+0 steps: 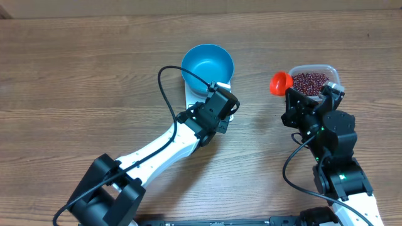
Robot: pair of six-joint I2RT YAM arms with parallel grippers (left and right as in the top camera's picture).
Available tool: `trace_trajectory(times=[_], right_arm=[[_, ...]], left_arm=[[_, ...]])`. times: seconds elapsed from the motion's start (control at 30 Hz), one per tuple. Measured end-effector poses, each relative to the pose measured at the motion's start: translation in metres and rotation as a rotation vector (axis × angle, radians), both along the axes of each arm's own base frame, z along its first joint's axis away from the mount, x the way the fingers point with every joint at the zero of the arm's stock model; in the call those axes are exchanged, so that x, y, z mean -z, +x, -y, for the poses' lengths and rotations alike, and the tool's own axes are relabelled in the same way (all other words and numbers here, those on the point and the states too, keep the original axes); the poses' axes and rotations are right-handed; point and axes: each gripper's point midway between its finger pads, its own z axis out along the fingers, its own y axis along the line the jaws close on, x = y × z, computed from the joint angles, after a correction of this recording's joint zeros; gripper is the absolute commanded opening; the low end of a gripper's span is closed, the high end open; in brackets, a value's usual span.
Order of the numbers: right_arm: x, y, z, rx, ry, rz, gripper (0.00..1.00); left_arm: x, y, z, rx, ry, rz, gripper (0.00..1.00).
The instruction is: Scoop item into bowl and weigh 150g on scale
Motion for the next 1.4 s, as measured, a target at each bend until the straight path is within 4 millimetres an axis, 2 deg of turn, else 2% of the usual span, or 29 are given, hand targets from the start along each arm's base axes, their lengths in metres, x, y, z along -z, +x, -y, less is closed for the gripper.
trace_trajectory(times=[0.23,0.9,1.4], right_arm=[[0.005,0.002,0.0,0.0,-0.003,-0.017,0.04],[0.005,0.002,0.0,0.0,-0.003,-0.017,0.04],[0.005,0.002,0.0,0.0,-0.003,-0.017,0.04]], left_arm=[[0.029,-0.002,-0.002,0.0,0.046,-0.051,0.04],[0.029,0.01,0.002,-0.017,0.031,0.003,0.04],[0.028,0.012,0.0,-0.026,0.041,0.014,0.04]])
